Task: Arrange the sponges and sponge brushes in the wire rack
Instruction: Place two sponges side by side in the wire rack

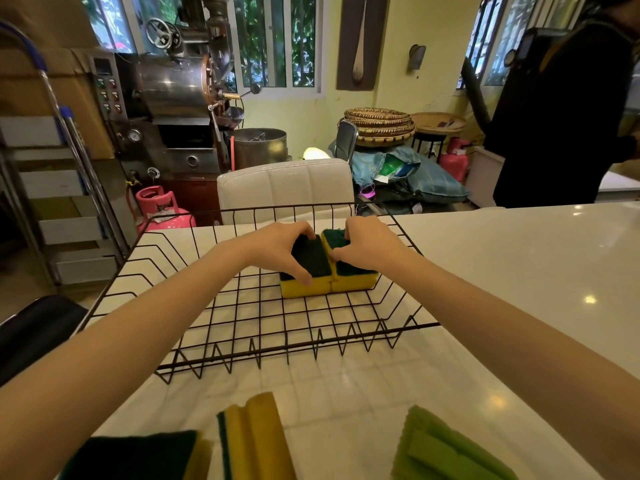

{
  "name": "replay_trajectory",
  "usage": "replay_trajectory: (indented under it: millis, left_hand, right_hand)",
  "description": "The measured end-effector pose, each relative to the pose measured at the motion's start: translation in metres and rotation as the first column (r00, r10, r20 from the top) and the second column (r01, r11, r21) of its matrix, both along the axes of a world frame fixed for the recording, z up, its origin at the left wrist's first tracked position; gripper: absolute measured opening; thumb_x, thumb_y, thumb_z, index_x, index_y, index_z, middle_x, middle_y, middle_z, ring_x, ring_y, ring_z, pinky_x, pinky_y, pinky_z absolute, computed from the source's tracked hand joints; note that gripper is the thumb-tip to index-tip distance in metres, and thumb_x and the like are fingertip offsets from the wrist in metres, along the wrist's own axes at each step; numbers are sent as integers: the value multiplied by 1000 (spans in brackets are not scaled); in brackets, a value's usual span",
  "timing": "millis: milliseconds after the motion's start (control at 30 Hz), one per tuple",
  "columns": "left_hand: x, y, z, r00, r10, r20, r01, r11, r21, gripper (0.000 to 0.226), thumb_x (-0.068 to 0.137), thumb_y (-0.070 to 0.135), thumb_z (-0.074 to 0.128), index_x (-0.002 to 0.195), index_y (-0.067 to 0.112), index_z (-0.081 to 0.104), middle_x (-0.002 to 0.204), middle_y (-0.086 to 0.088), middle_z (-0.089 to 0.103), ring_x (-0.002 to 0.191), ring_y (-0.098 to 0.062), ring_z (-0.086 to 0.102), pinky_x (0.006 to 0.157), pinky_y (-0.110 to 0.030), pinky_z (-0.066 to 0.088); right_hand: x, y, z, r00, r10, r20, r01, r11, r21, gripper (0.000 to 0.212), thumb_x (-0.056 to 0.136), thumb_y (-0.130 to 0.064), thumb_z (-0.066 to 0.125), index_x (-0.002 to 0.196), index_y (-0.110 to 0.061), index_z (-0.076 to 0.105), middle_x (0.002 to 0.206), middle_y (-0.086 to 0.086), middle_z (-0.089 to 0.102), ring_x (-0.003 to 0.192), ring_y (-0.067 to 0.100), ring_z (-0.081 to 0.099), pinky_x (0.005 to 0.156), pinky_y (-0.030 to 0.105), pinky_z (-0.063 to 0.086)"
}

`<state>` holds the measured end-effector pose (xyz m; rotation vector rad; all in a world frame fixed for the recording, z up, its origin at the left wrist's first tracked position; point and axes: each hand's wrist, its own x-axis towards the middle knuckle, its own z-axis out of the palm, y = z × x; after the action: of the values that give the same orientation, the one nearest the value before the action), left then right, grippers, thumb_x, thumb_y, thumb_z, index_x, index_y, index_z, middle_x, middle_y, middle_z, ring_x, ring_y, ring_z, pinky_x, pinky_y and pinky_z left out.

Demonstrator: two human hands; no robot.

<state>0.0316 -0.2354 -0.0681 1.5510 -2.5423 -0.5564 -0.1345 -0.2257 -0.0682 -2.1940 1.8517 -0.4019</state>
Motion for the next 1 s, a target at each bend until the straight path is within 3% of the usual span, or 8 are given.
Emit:
replay_trajectory:
  millis: [133,300,467,633,767,900,1000]
  left_hand:
    - [-1,1,-1,1000,-17,-7,18,1000,21,72,68,32,75,128,19,37,125,-7,49,100,-15,45,79,-24,44]
    - [-2,2,1,1000,-18,19,18,999,46,67,72,32,72,128,18,38,125,-7,49,99,-15,46,81,-25,43]
    - [-4,3,2,996,-23,83,18,998,59,67,74,35,69,130,19,37,127,-7,49,102,-17,46,87,-28,44]
    - [-10,10,3,980,-36,196,34,999,12,68,77,37,64,134,16,34,129,-6,48,112,-20,46,93,-31,43]
    - [-10,28,11,986,-25,165,11,996,86,63,79,33,63,133,16,34,128,-7,51,108,-20,49,90,-30,42]
    - [0,53,39,983,-4,182,-18,993,117,68,83,37,56,140,17,24,142,-8,41,128,-24,40,105,-37,33]
    - [15,79,63,993,48,104,-66,982,175,78,82,43,55,143,25,11,148,-6,35,133,-23,36,112,-41,28]
  right_hand:
    - [-1,-1,-2,1000,2,3,-2,1000,9,33,82,-32,61,100,-5,55,71,1,48,74,18,49,48,23,30]
    - [1,-4,-7,996,43,-74,-44,999,-12,41,83,-37,58,111,-7,53,107,13,59,93,26,56,67,31,44]
    - [-1,-5,-1,988,61,-140,-51,996,79,38,88,-36,51,111,-7,56,93,9,56,83,22,51,65,30,40]
    - [-2,-2,5,977,86,-194,-56,986,156,34,89,-23,48,117,-5,55,108,14,59,93,25,54,73,30,43]
    - [-3,10,13,964,132,-231,-97,983,158,40,88,-20,49,124,-5,49,121,17,57,107,30,54,82,34,45]
    - [-1,29,28,956,174,-235,-149,981,123,46,87,-26,52,129,-9,45,127,15,54,114,30,51,90,37,44]
    - [5,50,43,967,213,-138,-206,977,61,50,86,-34,54,131,-15,43,128,11,55,114,27,52,90,36,44]
